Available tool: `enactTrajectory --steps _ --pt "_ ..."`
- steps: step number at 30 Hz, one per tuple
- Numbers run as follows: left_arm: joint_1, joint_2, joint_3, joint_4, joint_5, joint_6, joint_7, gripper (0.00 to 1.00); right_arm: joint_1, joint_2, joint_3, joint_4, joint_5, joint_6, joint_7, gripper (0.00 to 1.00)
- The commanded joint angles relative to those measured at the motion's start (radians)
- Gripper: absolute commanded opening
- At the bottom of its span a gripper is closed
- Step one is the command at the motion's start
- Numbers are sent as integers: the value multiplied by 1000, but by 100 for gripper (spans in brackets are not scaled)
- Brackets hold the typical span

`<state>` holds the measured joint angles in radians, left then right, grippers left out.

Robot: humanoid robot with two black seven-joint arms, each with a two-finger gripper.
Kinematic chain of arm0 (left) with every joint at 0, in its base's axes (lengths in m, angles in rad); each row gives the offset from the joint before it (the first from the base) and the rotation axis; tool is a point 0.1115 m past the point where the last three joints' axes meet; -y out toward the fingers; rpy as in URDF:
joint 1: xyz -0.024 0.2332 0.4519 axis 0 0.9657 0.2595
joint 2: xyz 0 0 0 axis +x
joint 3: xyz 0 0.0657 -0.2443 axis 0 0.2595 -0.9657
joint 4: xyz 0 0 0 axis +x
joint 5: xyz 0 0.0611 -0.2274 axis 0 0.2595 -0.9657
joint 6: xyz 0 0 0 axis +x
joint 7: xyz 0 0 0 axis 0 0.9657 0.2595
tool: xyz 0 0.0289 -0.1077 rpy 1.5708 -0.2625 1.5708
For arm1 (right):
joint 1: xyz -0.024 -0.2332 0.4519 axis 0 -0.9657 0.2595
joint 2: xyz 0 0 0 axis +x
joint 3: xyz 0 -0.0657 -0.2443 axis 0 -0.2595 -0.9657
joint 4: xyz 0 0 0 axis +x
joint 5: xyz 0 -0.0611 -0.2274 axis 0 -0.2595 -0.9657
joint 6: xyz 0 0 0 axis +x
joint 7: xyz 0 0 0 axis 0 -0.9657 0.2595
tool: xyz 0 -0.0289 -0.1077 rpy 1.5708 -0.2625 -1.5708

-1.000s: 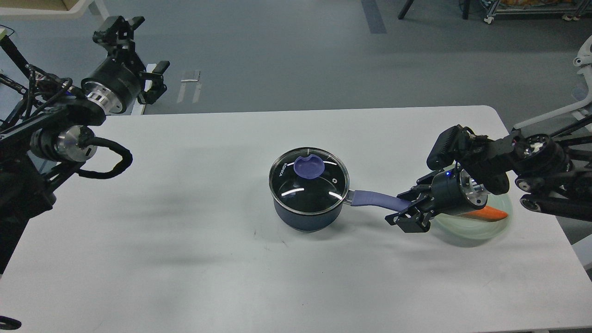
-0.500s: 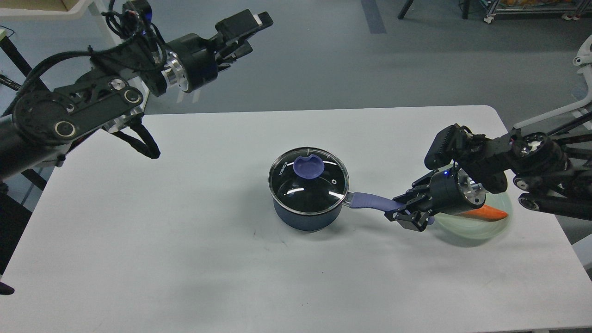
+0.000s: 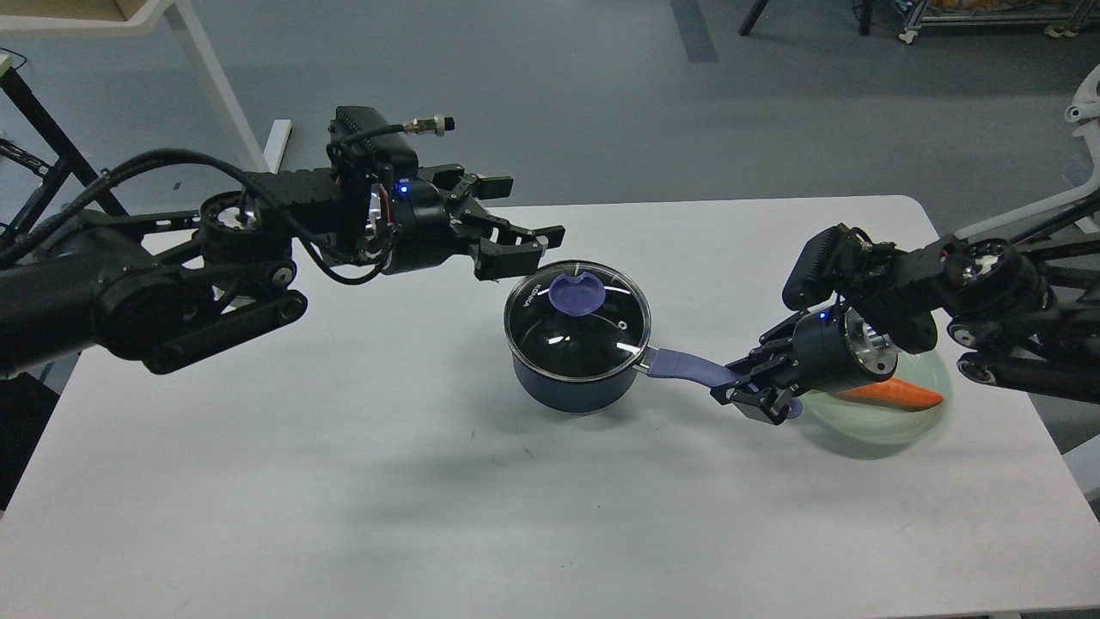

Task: Open pot lid
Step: 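Swing the left gripper over the pot toward the purple lid knob, then grasp the purple knob of the glass lid with the left gripper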

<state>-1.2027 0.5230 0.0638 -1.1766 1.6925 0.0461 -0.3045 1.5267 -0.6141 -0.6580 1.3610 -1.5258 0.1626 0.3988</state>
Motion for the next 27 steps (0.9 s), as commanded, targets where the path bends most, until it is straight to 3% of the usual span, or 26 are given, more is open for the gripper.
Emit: enactTrajectory --steps 1,9,27 --pt "-3 -15 45 8 33 31 2 99 0 0 3 4 6 -2 3 33" --pt "37 -136 65 72 44 103 -1 99 0 2 3 4 4 -1 5 33" --pt "132 -186 65 132 42 106 2 99 15 66 3 1 3 0 6 33"
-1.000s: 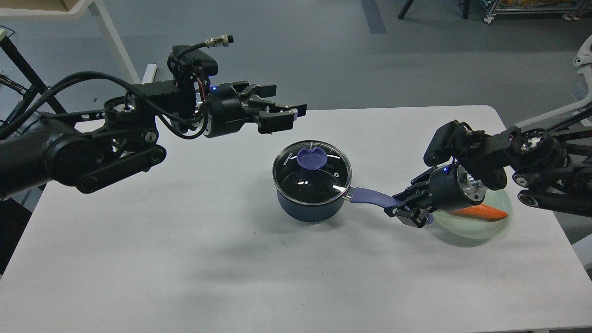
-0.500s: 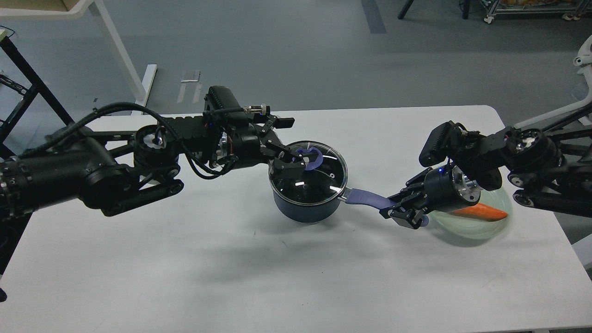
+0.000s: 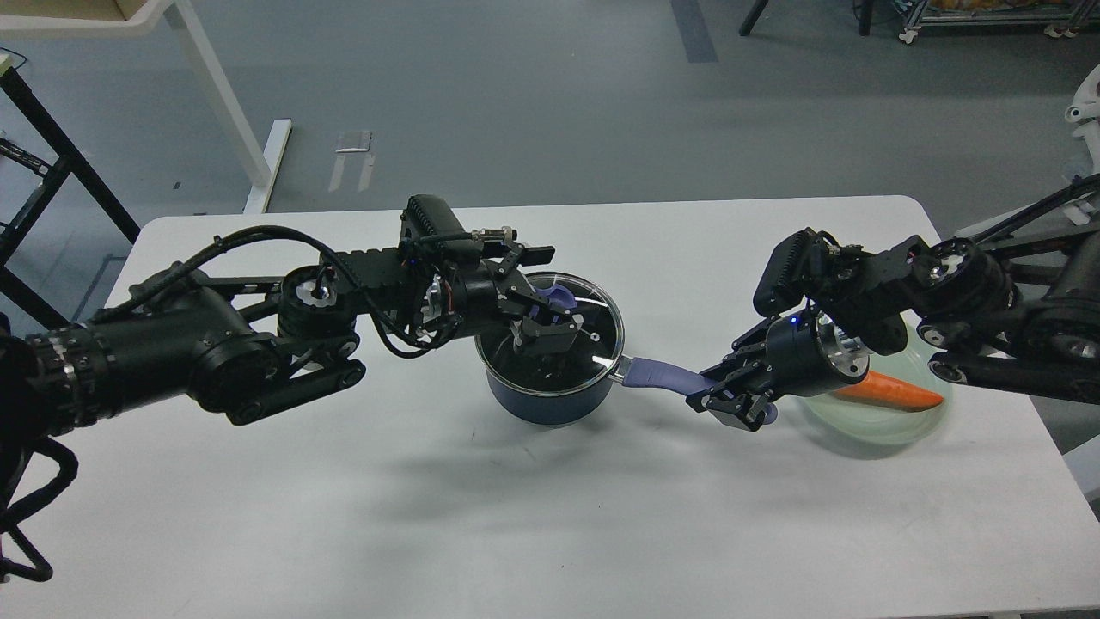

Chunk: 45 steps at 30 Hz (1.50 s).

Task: Open pot lid
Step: 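Grasp the purple knob of the glass lid with the left gripper, then lift the glass lid off and set it on the table beside the pot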

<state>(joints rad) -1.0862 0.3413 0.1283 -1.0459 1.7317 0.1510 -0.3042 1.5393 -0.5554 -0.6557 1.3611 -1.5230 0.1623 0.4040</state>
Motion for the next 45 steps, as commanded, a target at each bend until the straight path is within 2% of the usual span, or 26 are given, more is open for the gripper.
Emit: enactTrajectory --steps 1,14,19,22,25,28,32,39,45 --pt "15 -4 1 3 3 1 2 99 1 9 1 0 0 -1 1 33" --pt "52 19 1 14 8 1 -4 96 5 11 -1 1 1 -1 1 33" --pt "60 33 1 12 8 1 -19 94 8 9 -1 3 1 0 3 33" --pt "58 38 1 12 8 1 -27 85 8 9 -1 3 1 0 3 33" --pt "57 45 -1 12 6 1 -27 66 10 9 -1 3 1 0 1 33" --pt "57 50 -1 10 5 1 -32 51 10 11 -1 1 1 -1 1 33" --pt "57 54 -1 9 6 8 -33 42 10 9 -1 1 1 0 1 33" --pt "37 87 -10 -16 6 13 -46 37 12 8 -1 1 1 0 1 34" --pt "-37 214 -19 -80 3 15 -49 37 13 8 -1 1 1 0 1 34"
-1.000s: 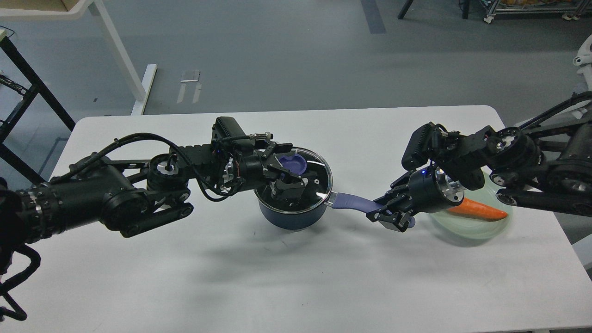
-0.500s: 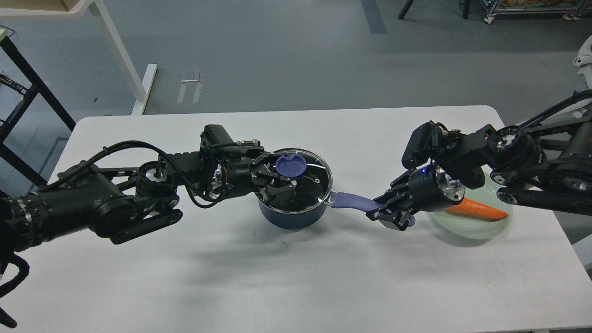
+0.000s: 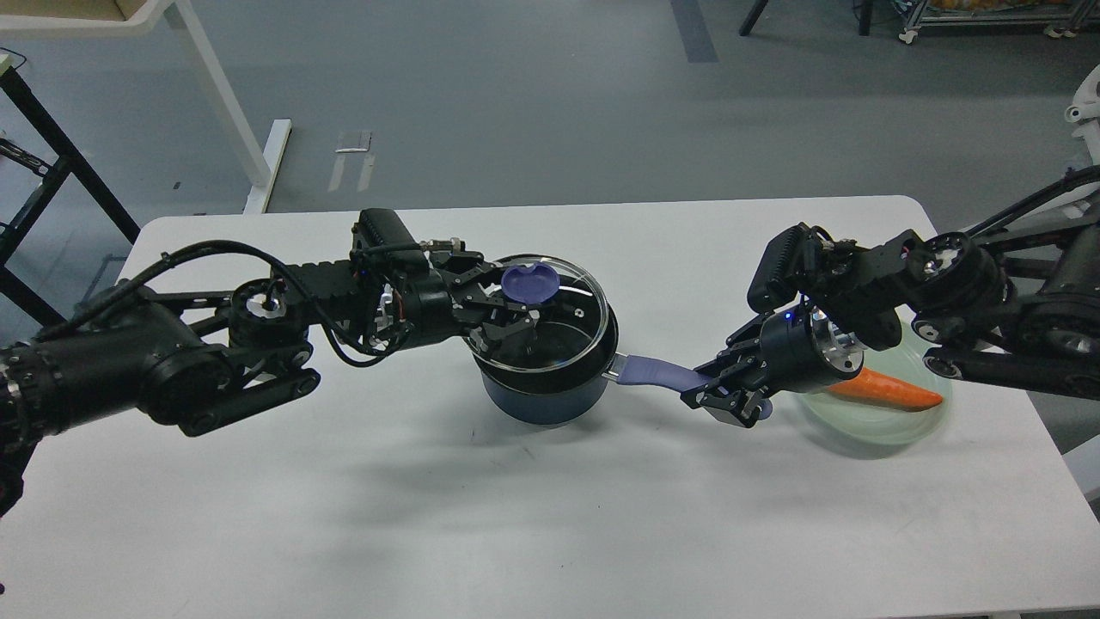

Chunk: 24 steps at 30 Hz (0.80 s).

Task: Open pot lid
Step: 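Lift the glass lid off and set it on the table beside the pot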

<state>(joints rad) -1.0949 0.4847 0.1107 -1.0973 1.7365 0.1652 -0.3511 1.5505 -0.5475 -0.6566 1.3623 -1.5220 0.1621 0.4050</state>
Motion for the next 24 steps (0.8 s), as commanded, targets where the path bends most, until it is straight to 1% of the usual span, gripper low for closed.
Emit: enactTrajectory --steps 1,3,6,8,10,13,17,21,24 --pt "-29 110 0 -41 -2 0 -3 37 2 -2 0 0 0 -1 2 34" --pt "-30 193 7 -62 0 0 -6 36 5 -3 0 1 2 -1 2 34" --pt "-8 319 18 -64 -3 0 -6 37 5 -9 0 4 5 -1 2 34" --pt "35 388 17 -61 -9 0 -9 37 3 -9 0 5 6 -1 0 34" --pt "93 428 14 -52 -40 8 -19 36 3 -9 2 5 5 -1 2 34" --pt "154 462 15 -36 -92 45 -40 37 3 -8 2 3 3 -1 0 34" --pt "231 463 17 34 -100 109 -43 36 3 -8 3 3 2 -1 2 34" --pt "305 433 15 117 -106 178 -45 36 3 -8 2 1 2 -1 0 34" --pt "340 400 17 161 -135 197 -45 37 2 -8 2 1 0 -1 2 34"
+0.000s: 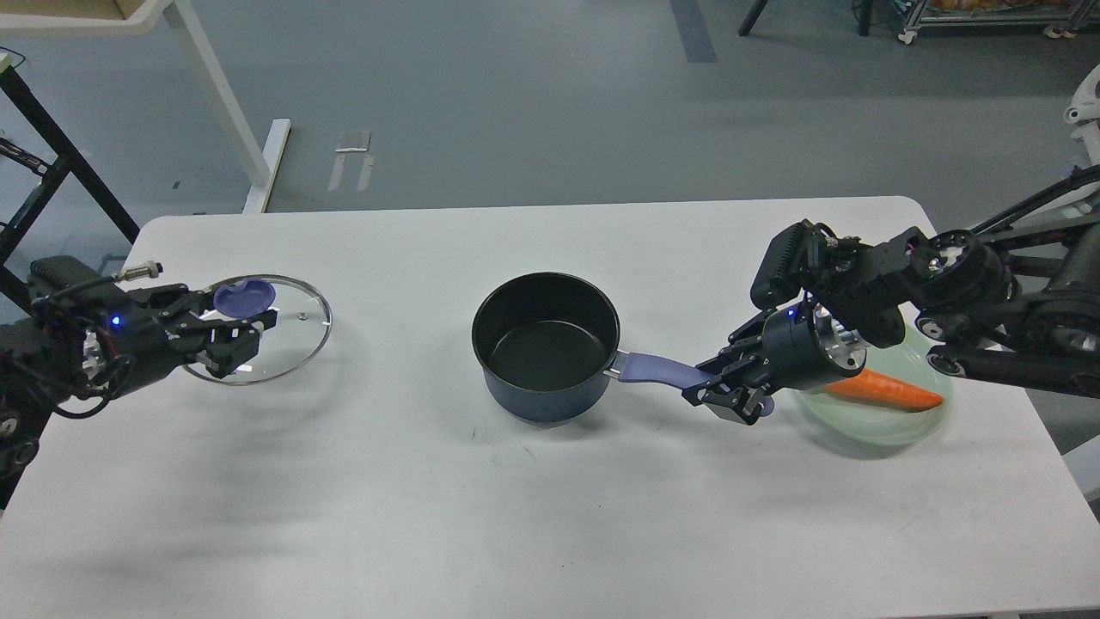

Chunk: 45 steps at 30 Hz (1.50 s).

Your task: Open pot lid

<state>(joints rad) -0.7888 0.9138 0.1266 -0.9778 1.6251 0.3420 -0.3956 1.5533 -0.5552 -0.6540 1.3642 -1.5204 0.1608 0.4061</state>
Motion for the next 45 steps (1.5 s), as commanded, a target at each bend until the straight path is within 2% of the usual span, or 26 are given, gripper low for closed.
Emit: enactTrajectory --steps 1,16,18,20,21,25,29,30,32,36,38,41,45 --pt "43 -36 1 51 -30 22 0 37 -1 0 -1 1 -1 0 0 34" --pt "128 -93 1 105 -39 48 0 39 -2 1 -1 1 -1 0 -1 34" --pt "128 -108 -1 107 -39 55 0 47 -2 0 -1 1 -1 0 -1 35" --pt "128 -110 -1 107 -42 61 0 65 -2 0 -1 1 -1 0 -1 39" --pt "126 -110 -1 107 -45 67 0 71 -2 0 -1 1 -1 0 0 39" --pt "123 -111 -1 107 -57 69 1 77 -2 0 0 0 0 -1 0 41" --pt "112 -104 -13 103 -102 68 -3 88 -5 -2 0 -2 2 -1 0 56" --pt "108 -102 -16 100 -138 68 -12 92 -5 -3 0 -2 3 -3 0 64" --pt "93 -102 -18 100 -236 61 -37 99 -5 -9 8 -3 5 -3 2 69" --pt "22 -102 -18 100 -497 58 -46 99 -5 -41 66 -25 15 -12 3 83" --pt "-13 -102 -18 97 -614 52 -46 99 -18 -67 129 -43 55 -20 3 94" --pt "-81 -102 -21 97 -828 3 -48 99 -33 -80 204 -45 187 -64 2 98" --pt "-151 -111 -48 97 -1114 -87 -48 99 -58 -121 305 -97 285 -112 0 99"
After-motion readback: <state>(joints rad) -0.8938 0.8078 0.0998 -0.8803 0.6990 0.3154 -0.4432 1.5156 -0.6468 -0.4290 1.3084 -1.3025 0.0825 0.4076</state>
